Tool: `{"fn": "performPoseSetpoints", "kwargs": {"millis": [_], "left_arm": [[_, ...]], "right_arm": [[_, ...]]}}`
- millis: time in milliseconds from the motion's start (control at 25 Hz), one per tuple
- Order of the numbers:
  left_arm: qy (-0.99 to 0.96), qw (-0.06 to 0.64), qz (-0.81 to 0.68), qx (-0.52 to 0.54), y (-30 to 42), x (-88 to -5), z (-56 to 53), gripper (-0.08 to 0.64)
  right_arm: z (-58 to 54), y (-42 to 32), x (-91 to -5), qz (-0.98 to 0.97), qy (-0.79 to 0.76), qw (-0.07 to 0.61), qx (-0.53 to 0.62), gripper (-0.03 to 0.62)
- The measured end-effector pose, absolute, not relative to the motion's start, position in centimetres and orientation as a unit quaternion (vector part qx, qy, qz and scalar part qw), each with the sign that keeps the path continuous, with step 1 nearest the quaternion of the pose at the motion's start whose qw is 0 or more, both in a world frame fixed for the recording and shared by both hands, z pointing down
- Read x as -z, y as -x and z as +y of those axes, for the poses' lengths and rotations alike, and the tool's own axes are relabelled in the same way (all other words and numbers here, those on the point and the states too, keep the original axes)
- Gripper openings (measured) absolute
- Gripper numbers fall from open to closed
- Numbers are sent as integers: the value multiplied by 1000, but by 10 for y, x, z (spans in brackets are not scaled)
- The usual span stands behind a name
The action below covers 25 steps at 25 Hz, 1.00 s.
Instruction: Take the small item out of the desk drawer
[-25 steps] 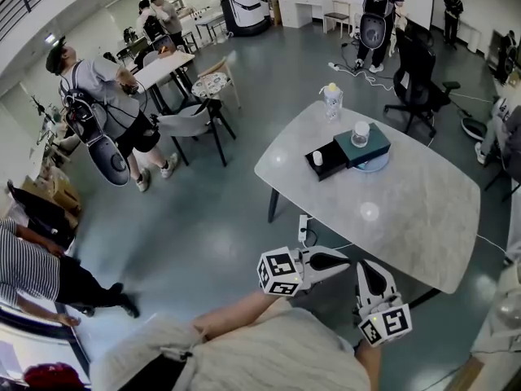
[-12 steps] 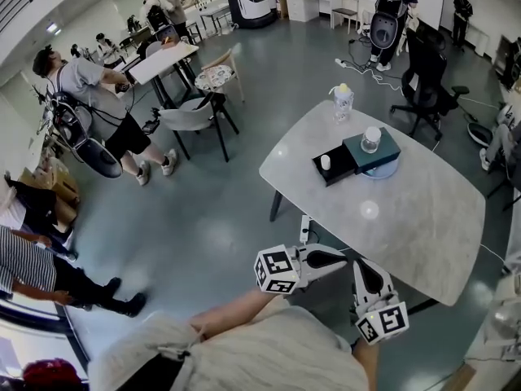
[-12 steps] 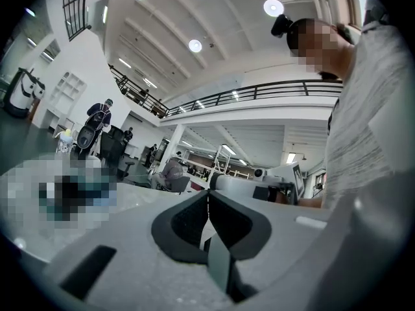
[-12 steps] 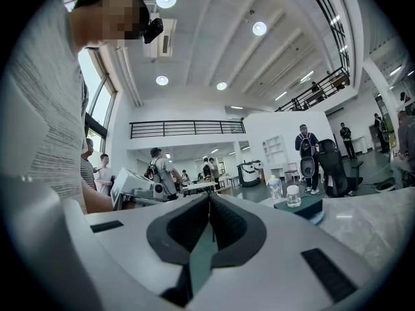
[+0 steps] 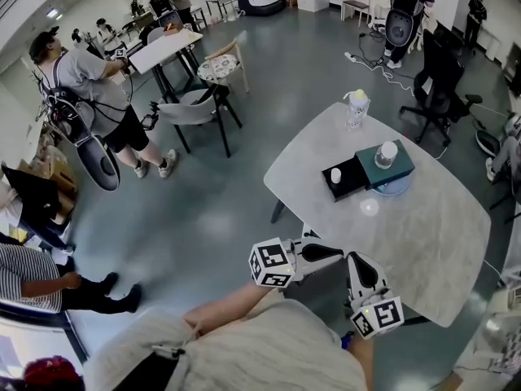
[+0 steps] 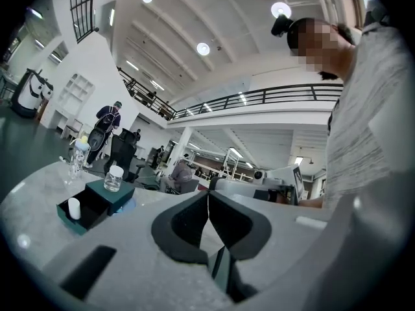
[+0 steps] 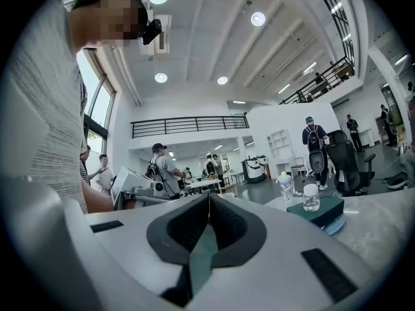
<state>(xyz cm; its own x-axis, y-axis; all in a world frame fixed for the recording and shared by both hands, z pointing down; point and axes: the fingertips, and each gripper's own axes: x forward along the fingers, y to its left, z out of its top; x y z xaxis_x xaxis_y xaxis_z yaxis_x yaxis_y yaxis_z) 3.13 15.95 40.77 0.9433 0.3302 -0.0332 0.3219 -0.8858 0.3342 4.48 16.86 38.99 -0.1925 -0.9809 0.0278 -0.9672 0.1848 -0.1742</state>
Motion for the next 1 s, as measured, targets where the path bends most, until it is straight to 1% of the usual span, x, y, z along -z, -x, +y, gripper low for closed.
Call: {"fn": "performPoseSetpoints", "kwargs": {"millis": [320, 600, 800, 1000], "left_arm": [[-972, 171, 163, -6, -37, -409, 70, 17], [-969, 186, 162, 2, -35, -412, 7, 15], [-970, 192, 150, 2, -39, -421, -27, 17], [-971, 200, 129, 5, -59, -430, -49, 17]], "right_arm": [[80, -46, -396, 774, 627, 27, 80, 11], [19, -44, -403, 771, 631, -17, 84, 11], [-11, -56, -410, 771, 629, -48, 88, 11], [-34, -82, -418, 778, 617, -73, 94, 11]]}}
